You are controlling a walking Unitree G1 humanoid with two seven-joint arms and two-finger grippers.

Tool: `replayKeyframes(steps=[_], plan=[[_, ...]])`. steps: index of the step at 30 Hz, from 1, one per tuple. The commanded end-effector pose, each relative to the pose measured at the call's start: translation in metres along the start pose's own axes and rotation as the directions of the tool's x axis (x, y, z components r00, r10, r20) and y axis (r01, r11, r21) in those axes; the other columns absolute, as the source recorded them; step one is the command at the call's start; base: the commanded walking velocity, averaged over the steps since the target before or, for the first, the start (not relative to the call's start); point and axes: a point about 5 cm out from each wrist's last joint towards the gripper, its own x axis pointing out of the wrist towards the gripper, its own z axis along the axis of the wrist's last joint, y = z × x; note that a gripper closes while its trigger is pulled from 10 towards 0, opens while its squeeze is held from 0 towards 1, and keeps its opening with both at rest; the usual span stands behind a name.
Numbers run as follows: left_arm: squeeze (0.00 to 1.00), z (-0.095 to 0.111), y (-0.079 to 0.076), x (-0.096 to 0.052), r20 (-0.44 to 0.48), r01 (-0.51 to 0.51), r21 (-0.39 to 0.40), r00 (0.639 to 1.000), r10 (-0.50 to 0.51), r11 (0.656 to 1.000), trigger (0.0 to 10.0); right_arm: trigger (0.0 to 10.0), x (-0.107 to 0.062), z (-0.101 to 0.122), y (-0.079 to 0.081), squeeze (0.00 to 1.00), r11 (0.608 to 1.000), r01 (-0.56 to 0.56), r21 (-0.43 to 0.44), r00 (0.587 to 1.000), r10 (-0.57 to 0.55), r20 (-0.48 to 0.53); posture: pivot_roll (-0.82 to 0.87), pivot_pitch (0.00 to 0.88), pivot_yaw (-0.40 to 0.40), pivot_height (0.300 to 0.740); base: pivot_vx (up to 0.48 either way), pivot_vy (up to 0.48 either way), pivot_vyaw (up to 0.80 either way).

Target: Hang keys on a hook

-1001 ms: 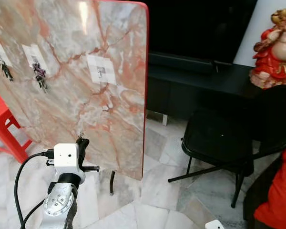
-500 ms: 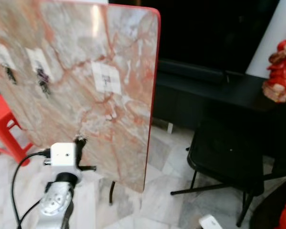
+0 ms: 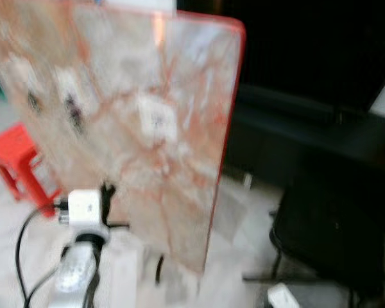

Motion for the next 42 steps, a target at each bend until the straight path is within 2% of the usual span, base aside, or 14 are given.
replayKeyframes(steps=[1, 12, 14, 21, 26, 34, 37, 39, 42], plan=[[0.00, 0.001, -0.005, 0.000, 0.004, 0.017, -0.020, 1.000, -0.017, 1.000, 10.0, 10.0, -0.001, -0.010, -0.003, 0.00, 1.000, 0.008, 0.015, 1.000, -0.007, -0.028, 0.01, 0.000, -0.015, 0.740, 0.277, 0.000, 0.00], [0.00, 0.003, -0.007, 0.000, 0.010, 0.034, -0.019, 0.999, -0.034, 0.999, 10.0, 10.0, -0.001, -0.009, -0.004, 0.00, 1.000, 0.011, 0.013, 1.000, -0.011, -0.024, 0.01, 0.000, -0.017, 0.740, 0.270, 0.000, 0.00], [0.00, 0.004, -0.014, 0.000, 0.026, 0.086, -0.033, 0.996, -0.086, 0.996, 10.0, 10.0, -0.001, -0.009, -0.004, 0.00, 1.000, 0.011, 0.012, 1.000, -0.011, -0.023, 0.01, 0.000, -0.017, 0.740, 0.000, 0.000, 0.00], [0.00, 0.006, -0.019, -0.001, 0.031, 0.111, -0.051, 0.993, -0.110, 0.992, 10.0, 10.0, -0.001, -0.008, -0.005, 0.00, 1.000, 0.022, -0.012, 1.000, -0.023, -0.018, 0.01, 0.000, -0.017, 0.740, 0.000, 0.000, 0.00], [0.00, 0.007, -0.019, -0.002, 0.034, 0.121, -0.053, 0.992, -0.120, 0.991, 10.0, 10.0, -0.001, -0.007, -0.005, 0.00, 0.999, 0.029, -0.022, 0.999, -0.029, -0.016, 0.01, 0.000, -0.016, 0.740, 0.000, 0.000, 0.80], [0.00, 0.008, -0.029, -0.004, 0.033, 0.207, -0.038, 0.978, -0.206, 0.978, 10.0, 10.0, -0.001, -0.008, -0.004, 0.00, 1.000, 0.021, 0.001, 1.000, -0.021, -0.016, 0.01, 0.000, -0.012, 0.740, 0.000, 0.000, 0.00], [0.00, 0.013, -0.035, -0.003, 0.047, 0.244, -0.037, 0.969, -0.242, 0.969, 10.0, 10.0, -0.001, -0.008, -0.003, 0.00, 1.000, 0.020, 0.001, 1.000, -0.020, -0.016, 0.01, 0.000, -0.011, 0.740, 0.000, 0.000, 0.00], [0.00, 0.023, -0.042, 0.001, 0.078, 0.301, -0.035, 0.952, -0.297, 0.953, 10.0, 10.0, 0.000, -0.008, -0.003, 0.00, 1.000, 0.019, -0.001, 1.000, -0.019, -0.015, 0.02, 0.000, -0.012, 0.740, 0.000, 0.000, 0.00], [0.00, 0.027, -0.046, 0.002, 0.088, 0.324, -0.022, 0.943, -0.321, 0.946, 10.0, 10.0, 0.000, -0.008, -0.003, 0.00, 1.000, 0.019, 0.001, 1.000, -0.019, -0.014, 0.02, 0.000, -0.011, 0.740, 0.000, 0.000, 0.00]])
